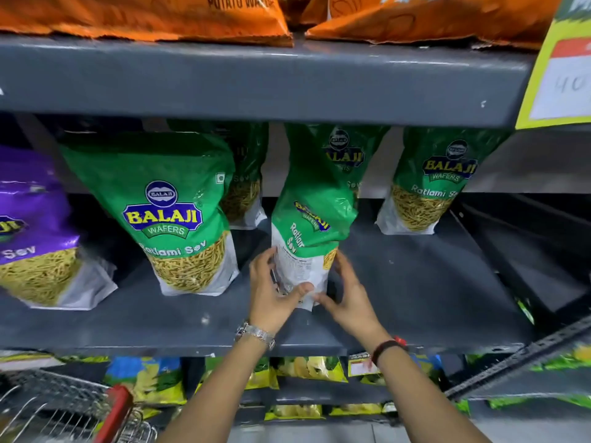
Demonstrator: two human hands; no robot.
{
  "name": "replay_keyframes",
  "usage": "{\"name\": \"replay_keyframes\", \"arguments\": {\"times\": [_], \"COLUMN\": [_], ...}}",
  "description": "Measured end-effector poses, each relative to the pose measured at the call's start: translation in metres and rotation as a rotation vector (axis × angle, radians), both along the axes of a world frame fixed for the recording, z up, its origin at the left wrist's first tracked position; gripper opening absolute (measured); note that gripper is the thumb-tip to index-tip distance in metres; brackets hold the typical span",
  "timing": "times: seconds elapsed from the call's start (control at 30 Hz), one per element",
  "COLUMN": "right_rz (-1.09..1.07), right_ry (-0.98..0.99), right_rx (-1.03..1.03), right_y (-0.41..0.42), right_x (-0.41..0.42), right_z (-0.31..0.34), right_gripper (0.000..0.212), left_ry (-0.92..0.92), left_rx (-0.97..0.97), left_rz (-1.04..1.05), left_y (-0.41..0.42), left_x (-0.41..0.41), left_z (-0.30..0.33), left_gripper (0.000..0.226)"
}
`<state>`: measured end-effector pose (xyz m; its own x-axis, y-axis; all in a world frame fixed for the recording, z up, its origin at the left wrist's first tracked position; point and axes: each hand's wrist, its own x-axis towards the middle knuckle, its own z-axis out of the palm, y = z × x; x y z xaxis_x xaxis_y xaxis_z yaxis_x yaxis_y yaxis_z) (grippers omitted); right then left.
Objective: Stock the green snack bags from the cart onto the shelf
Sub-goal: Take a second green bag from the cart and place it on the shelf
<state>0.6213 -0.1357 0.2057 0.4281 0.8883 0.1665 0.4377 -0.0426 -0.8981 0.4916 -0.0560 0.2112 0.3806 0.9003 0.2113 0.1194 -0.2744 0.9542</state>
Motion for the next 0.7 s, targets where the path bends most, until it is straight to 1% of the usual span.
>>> {"name": "replay_keyframes", "arguments": {"times": [0.07, 0.1, 0.13, 0.17, 0.2, 0.27, 0.3, 0.37, 0.4, 0.43, 0.5, 0.53, 0.57, 0.63, 0.7], "right_rz": [0.004, -0.023, -0.05, -0.079, -0.117, -0.196, -0.199, -0.092, -0.005, 0.082, 0.198, 0.195, 0.158, 0.044, -0.043], "right_ry": [-0.022, -0.018, -0.023, -0.038, -0.049, -0.004, 0.045, 0.104, 0.112, 0.121, 0.165, 0.192, 0.199, 0.151, 0.105], "right_rx": [0.032, 0.056, 0.081, 0.098, 0.111, 0.132, 0.115, 0.013, -0.034, -0.062, -0.077, -0.075, -0.065, -0.019, 0.018], "right_y": [0.0, -0.002, -0.005, -0.008, -0.009, -0.004, 0.0, 0.011, 0.017, 0.021, 0.027, 0.029, 0.03, 0.03, 0.028], "right_x": [-0.01, -0.014, -0.016, -0.016, -0.013, -0.001, 0.007, 0.021, 0.026, 0.029, 0.032, 0.031, 0.029, 0.023, 0.013], "right_z": [-0.003, -0.005, -0.008, -0.009, -0.01, -0.007, -0.005, 0.002, 0.005, 0.009, 0.011, 0.01, 0.009, 0.004, 0.0], "right_gripper": [0.074, 0.065, 0.059, 0.054, 0.05, 0.043, 0.049, 0.084, 0.097, 0.103, 0.1, 0.095, 0.09, 0.085, 0.087], "left_ry": [0.071, 0.084, 0.068, 0.045, 0.037, 0.057, 0.074, 0.151, 0.192, 0.216, 0.214, 0.18, 0.135, 0.084, 0.095], "left_rx": [0.05, 0.05, 0.024, -0.005, -0.026, -0.089, -0.132, -0.191, -0.206, -0.207, -0.209, -0.224, -0.242, -0.265, -0.24], "left_rz": [-0.014, -0.002, 0.01, 0.019, 0.015, -0.088, -0.179, -0.327, -0.356, -0.357, -0.305, -0.282, -0.265, -0.235, -0.209], "left_y": [0.004, 0.007, 0.01, 0.015, 0.022, 0.037, 0.045, 0.058, 0.063, 0.065, 0.062, 0.059, 0.054, 0.047, 0.044], "left_x": [0.003, 0.005, 0.006, 0.006, 0.005, -0.002, -0.007, -0.017, -0.021, -0.022, -0.023, -0.022, -0.022, -0.023, -0.021], "left_z": [-0.001, 0.002, 0.006, 0.009, 0.012, 0.016, 0.016, 0.016, 0.015, 0.012, 0.009, 0.007, 0.006, 0.006, 0.003], "left_gripper": [0.103, 0.111, 0.113, 0.111, 0.103, 0.089, 0.087, 0.09, 0.093, 0.094, 0.09, 0.093, 0.099, 0.111, 0.123]}}
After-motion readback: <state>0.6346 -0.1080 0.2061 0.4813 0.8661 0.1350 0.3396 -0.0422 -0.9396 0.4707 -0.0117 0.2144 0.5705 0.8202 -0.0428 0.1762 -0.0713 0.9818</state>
